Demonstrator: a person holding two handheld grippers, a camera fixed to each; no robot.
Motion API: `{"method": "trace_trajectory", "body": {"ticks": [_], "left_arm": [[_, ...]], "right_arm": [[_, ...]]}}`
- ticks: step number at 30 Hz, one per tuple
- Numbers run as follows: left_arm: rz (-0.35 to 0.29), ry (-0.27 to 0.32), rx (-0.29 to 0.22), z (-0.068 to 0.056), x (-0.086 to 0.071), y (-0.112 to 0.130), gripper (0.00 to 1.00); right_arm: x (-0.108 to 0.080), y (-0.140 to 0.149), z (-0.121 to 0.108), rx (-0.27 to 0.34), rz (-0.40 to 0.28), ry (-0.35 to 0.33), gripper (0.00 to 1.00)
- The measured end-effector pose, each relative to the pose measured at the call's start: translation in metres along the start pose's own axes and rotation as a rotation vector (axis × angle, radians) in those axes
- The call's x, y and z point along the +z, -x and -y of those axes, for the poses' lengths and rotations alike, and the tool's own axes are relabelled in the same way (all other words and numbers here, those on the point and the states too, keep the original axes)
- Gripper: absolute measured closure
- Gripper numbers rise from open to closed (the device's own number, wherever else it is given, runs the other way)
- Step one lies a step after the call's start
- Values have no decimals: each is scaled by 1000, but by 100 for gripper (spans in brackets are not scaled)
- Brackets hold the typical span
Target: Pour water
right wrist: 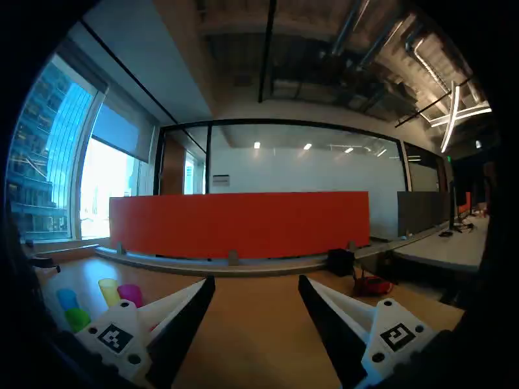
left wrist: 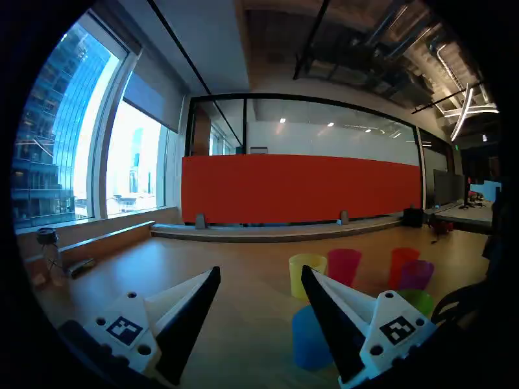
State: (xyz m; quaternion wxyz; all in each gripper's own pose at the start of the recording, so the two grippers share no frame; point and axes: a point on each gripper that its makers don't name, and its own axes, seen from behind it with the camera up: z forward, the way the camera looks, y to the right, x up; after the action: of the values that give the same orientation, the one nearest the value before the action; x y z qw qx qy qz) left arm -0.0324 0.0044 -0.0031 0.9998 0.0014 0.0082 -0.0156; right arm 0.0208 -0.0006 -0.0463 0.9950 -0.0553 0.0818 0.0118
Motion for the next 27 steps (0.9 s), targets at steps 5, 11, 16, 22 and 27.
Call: {"method": "trace_trajectory", "body": {"ticks": [5, 11, 16, 22, 27], "left_arm": [[9, 4, 2, -1, 1, 2, 8], [11, 0, 4, 0, 2, 3, 7], [12, 2, 5, -1, 2, 4, 7], [12, 2, 6, 0, 2, 4, 7], [12, 2, 7, 0, 2, 4, 7]], "right_arm": [[1, 2, 0, 1, 1, -2, 0], [2, 3, 1, -1, 2, -6, 1], [1, 1, 3, -2, 0, -11, 1], [0, -1, 6, -13, -7, -25, 1], [1, -2, 9, -23, -15, -43, 1]]}}
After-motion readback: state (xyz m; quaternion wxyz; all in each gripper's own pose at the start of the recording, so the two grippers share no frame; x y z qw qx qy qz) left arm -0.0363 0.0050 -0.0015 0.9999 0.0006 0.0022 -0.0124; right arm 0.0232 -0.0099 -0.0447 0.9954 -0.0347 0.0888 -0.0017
